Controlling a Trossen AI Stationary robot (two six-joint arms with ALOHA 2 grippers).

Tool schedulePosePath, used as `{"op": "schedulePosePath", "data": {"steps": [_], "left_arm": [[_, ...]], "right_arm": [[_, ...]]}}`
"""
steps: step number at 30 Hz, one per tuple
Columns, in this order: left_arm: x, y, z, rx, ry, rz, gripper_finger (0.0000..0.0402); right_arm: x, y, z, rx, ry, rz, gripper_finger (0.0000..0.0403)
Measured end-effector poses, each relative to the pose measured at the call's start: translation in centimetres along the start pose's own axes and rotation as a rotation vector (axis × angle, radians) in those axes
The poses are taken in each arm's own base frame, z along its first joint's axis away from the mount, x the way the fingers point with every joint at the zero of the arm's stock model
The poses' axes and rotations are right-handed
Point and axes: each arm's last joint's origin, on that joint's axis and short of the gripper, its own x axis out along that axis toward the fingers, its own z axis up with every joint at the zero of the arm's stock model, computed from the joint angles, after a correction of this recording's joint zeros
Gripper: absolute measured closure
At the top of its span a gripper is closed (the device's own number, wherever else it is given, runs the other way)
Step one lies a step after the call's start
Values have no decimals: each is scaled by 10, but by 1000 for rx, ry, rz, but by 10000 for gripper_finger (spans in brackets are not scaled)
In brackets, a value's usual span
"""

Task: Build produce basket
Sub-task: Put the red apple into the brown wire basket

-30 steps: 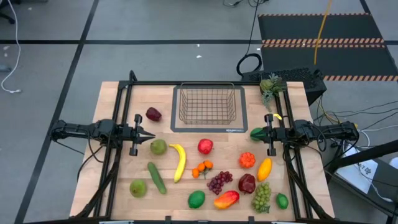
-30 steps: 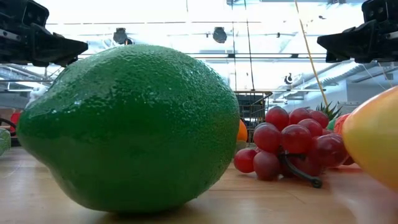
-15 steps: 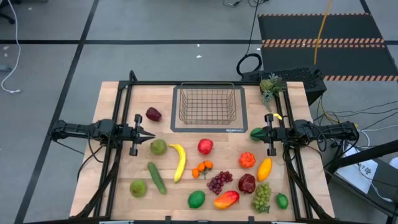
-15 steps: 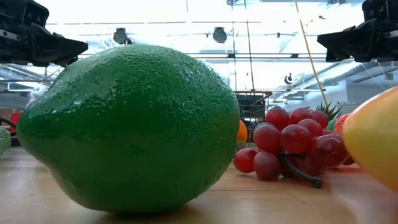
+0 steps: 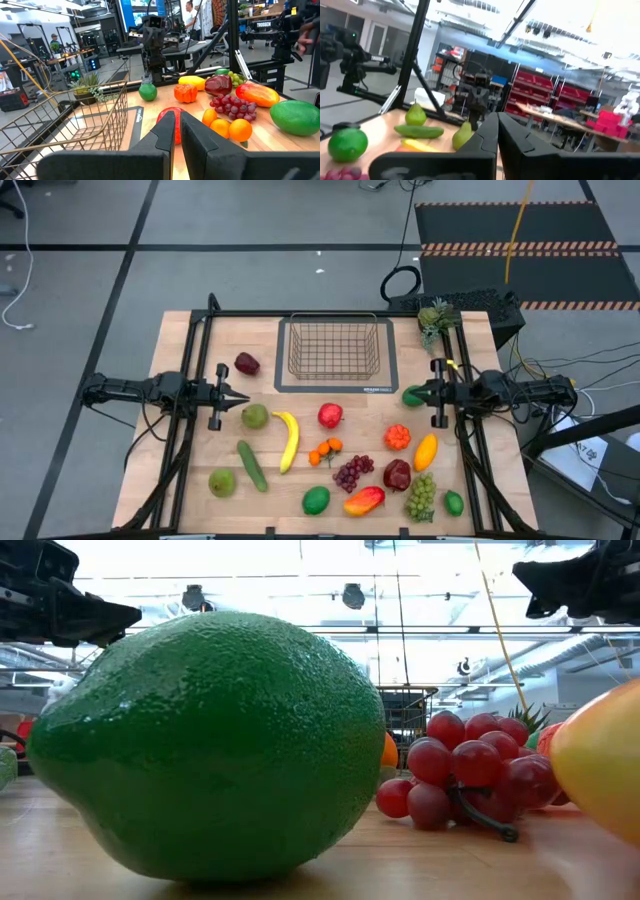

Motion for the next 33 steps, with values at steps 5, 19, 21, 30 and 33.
{"op": "schedulePosePath", "data": {"steps": [5,19,21,30,33], "left_arm": [[0,0,0,0,0,0,371],[0,0,0,0,-1,0,371],[0,0,0,0,-2,0,371],[0,0,0,0,-4,1,371],[0,0,0,0,-4,1,371]], "right_arm": [[0,0,1,44,-3,1,403],[31,-33,104,108,322,81,403],[42,-39,123,132,348,72,403],[98,-60,194,143,412,41,403],[116,-63,207,185,459,40,403]]}}
